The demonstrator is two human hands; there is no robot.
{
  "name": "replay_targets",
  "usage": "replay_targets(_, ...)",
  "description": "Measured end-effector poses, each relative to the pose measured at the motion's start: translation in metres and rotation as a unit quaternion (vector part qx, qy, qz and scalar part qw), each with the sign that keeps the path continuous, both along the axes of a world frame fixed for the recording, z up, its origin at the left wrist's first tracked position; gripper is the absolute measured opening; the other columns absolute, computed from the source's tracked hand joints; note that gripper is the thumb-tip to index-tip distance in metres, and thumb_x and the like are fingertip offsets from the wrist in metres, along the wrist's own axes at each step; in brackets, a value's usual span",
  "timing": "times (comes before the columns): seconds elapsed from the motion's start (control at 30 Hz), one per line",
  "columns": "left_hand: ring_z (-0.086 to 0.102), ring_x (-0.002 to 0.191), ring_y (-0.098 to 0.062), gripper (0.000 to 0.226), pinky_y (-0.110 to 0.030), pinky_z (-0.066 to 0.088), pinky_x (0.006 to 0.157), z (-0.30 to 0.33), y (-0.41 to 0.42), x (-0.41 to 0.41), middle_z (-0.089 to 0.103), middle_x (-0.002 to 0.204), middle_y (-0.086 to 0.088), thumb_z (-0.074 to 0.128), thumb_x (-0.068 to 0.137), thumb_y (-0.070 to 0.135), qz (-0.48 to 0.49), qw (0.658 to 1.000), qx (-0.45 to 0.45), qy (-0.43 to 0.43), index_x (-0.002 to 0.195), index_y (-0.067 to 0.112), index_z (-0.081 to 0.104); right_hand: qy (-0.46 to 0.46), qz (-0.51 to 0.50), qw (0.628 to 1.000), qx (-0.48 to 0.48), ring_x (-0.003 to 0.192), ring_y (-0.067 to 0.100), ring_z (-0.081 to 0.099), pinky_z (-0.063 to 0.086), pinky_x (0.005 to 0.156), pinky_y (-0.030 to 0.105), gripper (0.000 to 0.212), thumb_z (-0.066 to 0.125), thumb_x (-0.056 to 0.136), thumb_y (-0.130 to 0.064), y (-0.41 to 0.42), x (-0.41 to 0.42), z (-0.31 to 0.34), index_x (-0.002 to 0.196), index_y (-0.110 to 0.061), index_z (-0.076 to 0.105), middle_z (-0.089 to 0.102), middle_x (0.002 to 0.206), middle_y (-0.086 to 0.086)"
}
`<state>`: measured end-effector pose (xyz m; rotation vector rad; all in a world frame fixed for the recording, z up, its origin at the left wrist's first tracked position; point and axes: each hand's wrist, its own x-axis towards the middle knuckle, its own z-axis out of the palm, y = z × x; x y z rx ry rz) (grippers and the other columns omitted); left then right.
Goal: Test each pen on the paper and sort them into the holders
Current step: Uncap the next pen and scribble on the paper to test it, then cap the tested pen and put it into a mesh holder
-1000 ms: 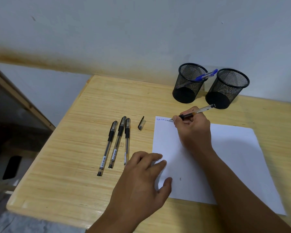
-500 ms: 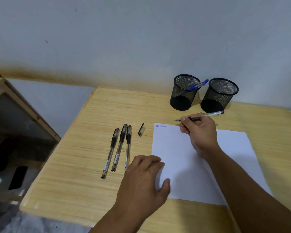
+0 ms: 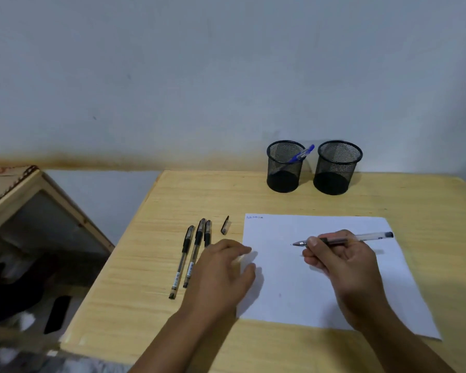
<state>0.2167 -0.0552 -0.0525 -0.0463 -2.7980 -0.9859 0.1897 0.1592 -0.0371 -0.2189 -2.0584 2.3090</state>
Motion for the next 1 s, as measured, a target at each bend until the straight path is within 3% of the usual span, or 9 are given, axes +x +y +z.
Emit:
replay_targets(0.07,0.054,0.100,0.007,0.026,-0.010,0.039,0.083,0.004,-0.003,-0.018,0.061,0.105,0.025,0.063,0.088,0.034,0.063,0.998,0.023,0.006,0.111,0.029,0.072,0.014,0.004,1.000,-0.005,0.072,0.029,0.074,0.061,0.074,0.037,0.008,0.070,0.087,-0.002,0.005,0.009,0.002,0.087,0.003,0.063,0.073,0.072,0.017)
replay_targets(0.13,0.058,0.103,-0.002,0.026,-0.018,0.042,0.082,0.004,-0.005,-0.037,0.066,0.110,0.018,0.063,0.089,0.034,0.120,0.993,0.018,0.007,0.113,0.027,0.072,0.024,0.001,1.000,-0.013,0.071,0.029,0.073,0.061,0.068,0.030,0.007,0.069,0.087,0.001,0.013,0.016,0.005,0.087,0.005,0.063,0.072,0.073,0.022)
replay_targets(0.3,0.053,0.110,-0.028,0.035,-0.035,0.044,0.084,-0.002,-0.021,-0.071,0.065,0.117,0.002,0.057,0.090,0.044,0.189,0.973,-0.122,-0.056,0.116,0.025,0.070,0.024,0.003,1.000,-0.010,0.069,0.028,0.073,0.062,0.068,0.030,0.005,0.069,0.086,0.003,0.024,0.032,0.009,0.085,0.005,0.065,0.073,0.072,0.019)
replay_targets(0.5,0.055,0.109,-0.028,0.028,-0.039,0.042,0.085,0.003,-0.014,-0.077,0.069,0.113,0.007,0.053,0.093,0.046,0.194,0.962,-0.173,-0.081,0.109,0.034,0.073,0.025,-0.037,0.999,-0.017,0.066,0.027,0.073,0.063,0.067,0.031,0.006,0.070,0.085,0.003,0.041,0.036,0.012,0.083,0.003,0.065,0.074,0.070,0.015)
replay_targets(0.6,0.061,0.104,-0.019,0.023,-0.035,0.045,0.086,0.014,-0.003,-0.064,0.071,0.111,0.013,0.058,0.091,0.044,0.168,0.979,-0.112,-0.038,0.108,0.038,0.072,0.030,-0.036,0.998,-0.030,0.065,0.026,0.073,0.061,0.063,0.027,0.005,0.069,0.084,0.006,0.043,0.035,0.017,0.082,0.004,0.065,0.073,0.070,0.016)
replay_targets(0.73,0.064,0.087,0.007,0.015,-0.011,0.045,0.072,0.036,0.027,-0.029,0.073,0.096,0.023,0.072,0.088,0.030,0.085,0.992,0.089,-0.021,0.101,0.037,0.075,0.043,-0.021,0.998,-0.036,0.067,0.025,0.073,0.061,0.066,0.029,0.006,0.070,0.084,0.006,0.040,0.033,0.026,0.083,0.006,0.064,0.073,0.072,0.016)
replay_targets(0.8,0.067,0.084,0.004,0.018,-0.021,0.052,0.075,0.043,0.040,-0.014,0.073,0.093,0.025,0.077,0.084,0.024,0.049,0.986,0.161,-0.023,0.097,0.037,0.077,0.053,-0.009,0.998,-0.025,0.068,0.028,0.072,0.061,0.069,0.033,0.006,0.071,0.083,0.005,0.037,0.032,0.030,0.083,0.005,0.065,0.073,0.072,0.017)
replay_targets(0.87,0.069,0.083,0.000,0.021,-0.027,0.054,0.077,0.049,0.050,-0.002,0.073,0.092,0.026,0.079,0.082,0.022,0.024,0.984,0.175,-0.017,0.095,0.038,0.077,0.066,0.008,0.998,-0.016,0.069,0.027,0.072,0.061,0.069,0.031,0.007,0.072,0.083,0.006,0.034,0.033,0.035,0.081,0.003,0.066,0.073,0.071,0.016)
replay_targets(1.0,0.067,0.082,-0.007,0.024,-0.020,0.051,0.073,0.053,0.060,0.013,0.072,0.090,0.023,0.081,0.080,0.021,-0.011,0.985,0.173,0.008,0.095,0.039,0.077,0.070,0.029,0.997,-0.012,0.067,0.024,0.072,0.058,0.067,0.023,0.008,0.072,0.083,0.005,0.030,0.035,0.038,0.081,0.000,0.066,0.073,0.071,0.014)
